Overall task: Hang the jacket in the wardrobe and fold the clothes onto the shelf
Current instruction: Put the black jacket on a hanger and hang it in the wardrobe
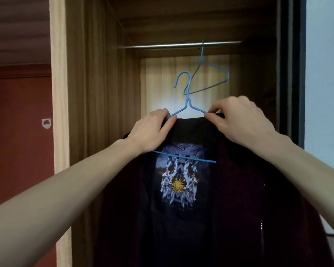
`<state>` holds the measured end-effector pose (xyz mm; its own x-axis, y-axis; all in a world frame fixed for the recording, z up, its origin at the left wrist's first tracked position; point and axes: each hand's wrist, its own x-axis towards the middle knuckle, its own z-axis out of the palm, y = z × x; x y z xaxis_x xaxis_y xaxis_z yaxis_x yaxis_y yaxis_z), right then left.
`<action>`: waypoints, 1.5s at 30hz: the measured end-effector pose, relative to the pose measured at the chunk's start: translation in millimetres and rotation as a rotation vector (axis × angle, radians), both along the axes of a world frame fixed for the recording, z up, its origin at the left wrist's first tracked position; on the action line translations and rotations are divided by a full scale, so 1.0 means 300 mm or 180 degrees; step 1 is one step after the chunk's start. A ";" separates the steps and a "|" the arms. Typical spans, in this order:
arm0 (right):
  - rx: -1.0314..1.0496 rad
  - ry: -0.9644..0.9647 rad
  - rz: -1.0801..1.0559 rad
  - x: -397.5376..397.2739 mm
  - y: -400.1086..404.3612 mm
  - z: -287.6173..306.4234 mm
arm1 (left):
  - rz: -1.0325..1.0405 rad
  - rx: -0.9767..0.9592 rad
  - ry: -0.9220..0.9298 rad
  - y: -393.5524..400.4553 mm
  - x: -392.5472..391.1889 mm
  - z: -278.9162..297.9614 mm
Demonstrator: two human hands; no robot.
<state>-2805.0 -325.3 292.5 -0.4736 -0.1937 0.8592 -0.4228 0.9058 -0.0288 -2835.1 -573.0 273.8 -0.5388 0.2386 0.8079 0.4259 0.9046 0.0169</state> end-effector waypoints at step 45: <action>0.0140 0.0579 -0.0807 -0.669 -0.560 0.776 | 0.0892 0.0355 0.0455 -0.342 -0.584 0.513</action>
